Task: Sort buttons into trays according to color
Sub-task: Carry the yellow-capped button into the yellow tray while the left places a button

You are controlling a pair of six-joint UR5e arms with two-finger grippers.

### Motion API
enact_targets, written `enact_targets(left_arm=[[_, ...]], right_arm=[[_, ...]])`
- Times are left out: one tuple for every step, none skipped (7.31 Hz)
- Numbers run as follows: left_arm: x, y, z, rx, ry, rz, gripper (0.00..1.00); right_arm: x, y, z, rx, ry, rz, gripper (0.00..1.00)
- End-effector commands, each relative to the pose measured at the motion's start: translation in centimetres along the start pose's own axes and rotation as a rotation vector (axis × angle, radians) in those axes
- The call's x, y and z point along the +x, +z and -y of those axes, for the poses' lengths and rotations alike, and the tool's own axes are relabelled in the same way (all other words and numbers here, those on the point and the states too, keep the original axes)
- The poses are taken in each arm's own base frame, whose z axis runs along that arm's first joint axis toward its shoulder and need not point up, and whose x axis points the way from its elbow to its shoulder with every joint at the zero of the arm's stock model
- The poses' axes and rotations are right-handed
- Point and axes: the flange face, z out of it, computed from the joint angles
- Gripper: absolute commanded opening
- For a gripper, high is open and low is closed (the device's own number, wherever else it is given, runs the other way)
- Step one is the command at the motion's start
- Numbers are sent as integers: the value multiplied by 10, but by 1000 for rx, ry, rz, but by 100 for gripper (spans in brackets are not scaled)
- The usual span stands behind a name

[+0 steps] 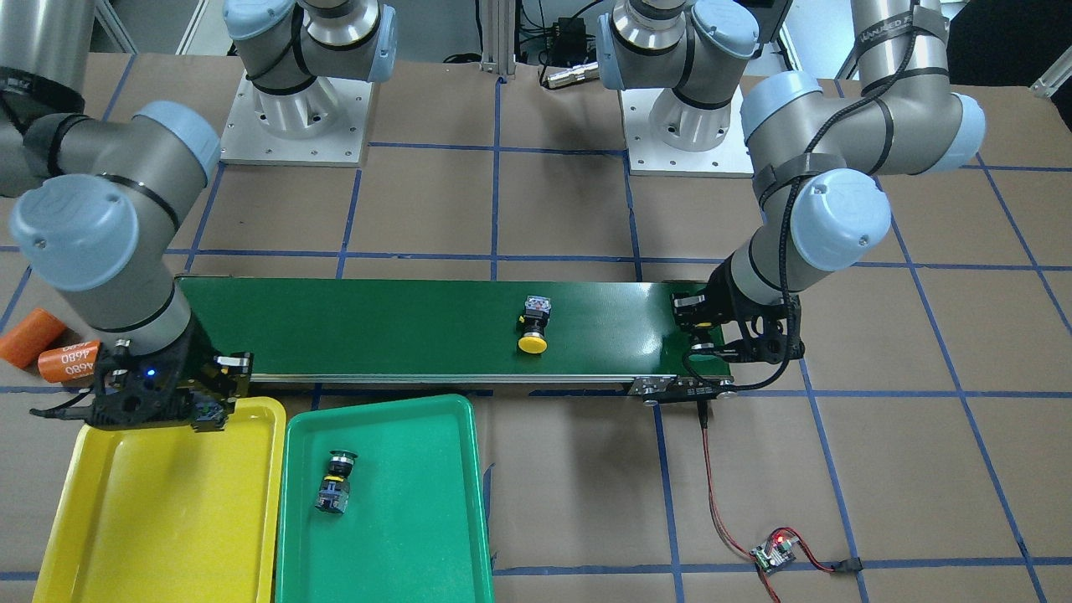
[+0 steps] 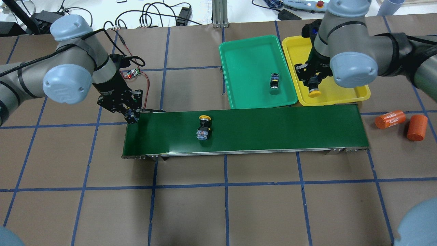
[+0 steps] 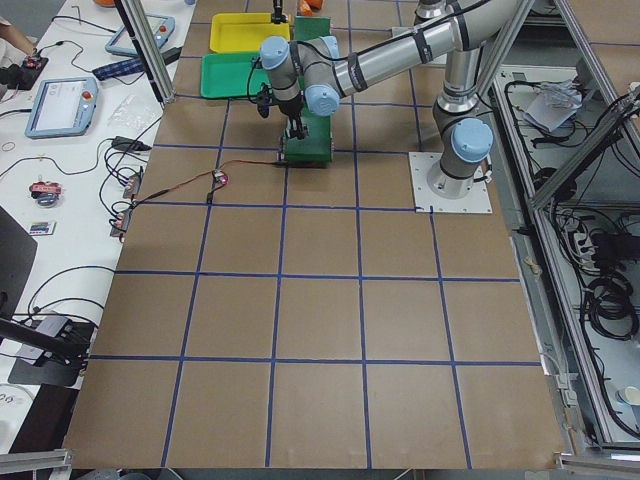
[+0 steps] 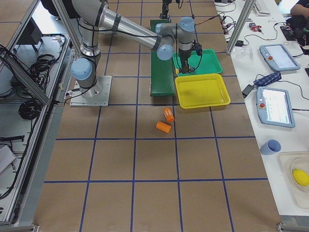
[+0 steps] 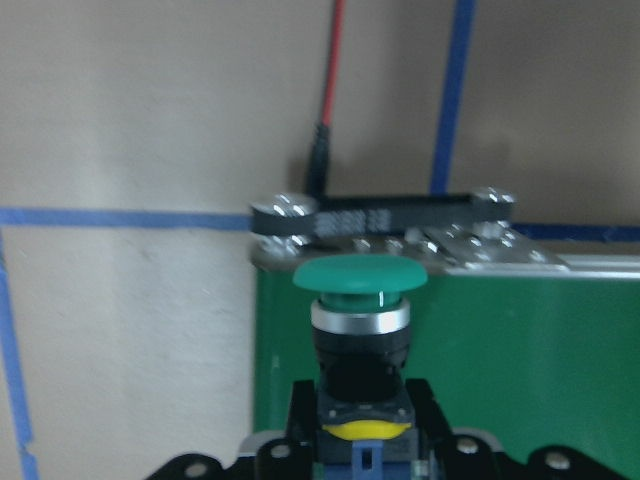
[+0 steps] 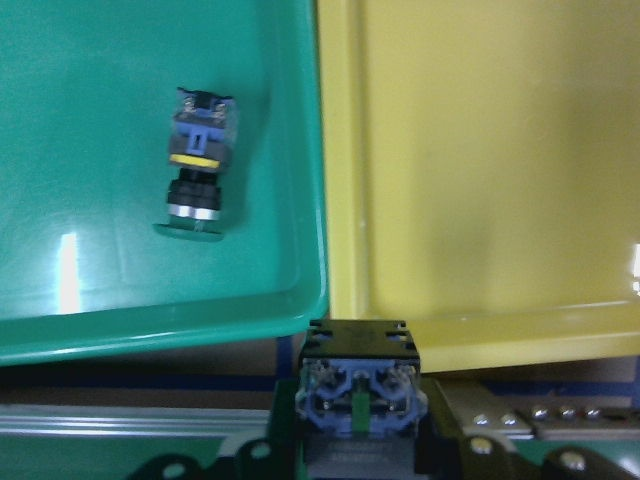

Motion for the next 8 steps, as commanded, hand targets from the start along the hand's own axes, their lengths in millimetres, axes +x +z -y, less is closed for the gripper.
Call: enact_targets(left_arm=[[8, 23, -30, 14, 1, 3, 0], [20, 33, -25, 62, 19, 10, 1], [38, 36, -29, 77, 63, 24, 50], [42, 30, -27, 94, 76, 25, 99], [42, 22, -29, 112, 79, 24, 100], [42, 1, -28, 152, 81, 22, 100], [42, -35, -18, 151, 75, 23, 100], [40, -77, -2, 149, 68, 59, 100]], right_arm=[[43, 44, 10, 17, -3, -14, 0], [53, 54, 14, 42, -61, -31, 0], [76, 63, 12, 39, -56, -29, 0], [92, 69, 8, 32, -35, -25, 0], [96, 74, 9, 34, -43, -26, 19], [95, 76, 10, 40, -44, -28, 76], [95, 72, 10, 44, -42, -29, 100], [96, 67, 9, 47, -42, -39, 100]])
